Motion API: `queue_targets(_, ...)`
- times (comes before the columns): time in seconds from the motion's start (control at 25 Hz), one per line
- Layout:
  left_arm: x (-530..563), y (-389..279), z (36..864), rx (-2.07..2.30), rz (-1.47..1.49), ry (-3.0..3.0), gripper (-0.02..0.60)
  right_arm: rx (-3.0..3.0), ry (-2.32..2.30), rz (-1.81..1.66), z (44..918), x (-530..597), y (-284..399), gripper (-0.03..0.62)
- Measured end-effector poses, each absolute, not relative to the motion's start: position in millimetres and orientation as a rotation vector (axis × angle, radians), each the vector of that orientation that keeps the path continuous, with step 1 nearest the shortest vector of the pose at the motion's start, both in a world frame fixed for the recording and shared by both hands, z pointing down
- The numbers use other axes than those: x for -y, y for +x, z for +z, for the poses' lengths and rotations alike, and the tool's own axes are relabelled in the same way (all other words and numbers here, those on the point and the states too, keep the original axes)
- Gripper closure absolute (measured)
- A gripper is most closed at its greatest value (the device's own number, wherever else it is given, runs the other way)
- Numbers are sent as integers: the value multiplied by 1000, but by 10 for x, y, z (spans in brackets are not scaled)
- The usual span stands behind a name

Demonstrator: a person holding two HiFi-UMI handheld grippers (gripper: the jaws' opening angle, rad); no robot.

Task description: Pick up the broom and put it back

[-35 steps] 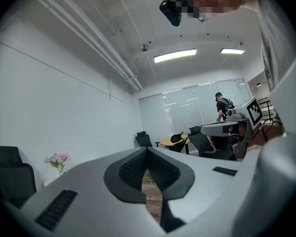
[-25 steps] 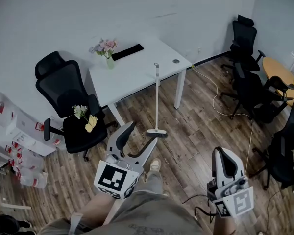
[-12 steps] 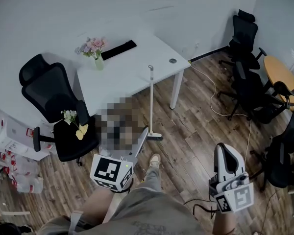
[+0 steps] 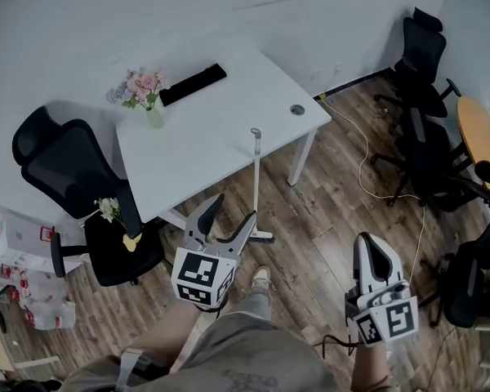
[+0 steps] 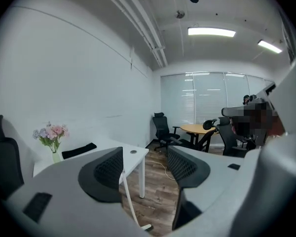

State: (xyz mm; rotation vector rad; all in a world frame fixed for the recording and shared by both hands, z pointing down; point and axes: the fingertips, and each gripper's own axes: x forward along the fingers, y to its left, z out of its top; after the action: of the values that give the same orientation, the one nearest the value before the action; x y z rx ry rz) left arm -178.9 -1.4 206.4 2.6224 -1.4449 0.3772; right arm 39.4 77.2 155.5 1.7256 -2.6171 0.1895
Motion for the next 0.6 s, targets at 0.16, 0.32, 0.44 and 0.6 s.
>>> queue_targets(0.16,462,-1751,2321,1386,358,2546,291,2502,1700,170,1926,-193,411,563)
queue_targets(0.32,764,-1738,2639,1389,452,2525,291,2490,1690,348,2276,207,423,563)
queue_targets(0.44,954,-1714,2916,1388,540,2516,291,2474,1681,411,2486,457,422,563)
queue_targets(0.6,1081,-1689,3287,1368,625,2451,291,2485,1660,502,2745,675,399,563)
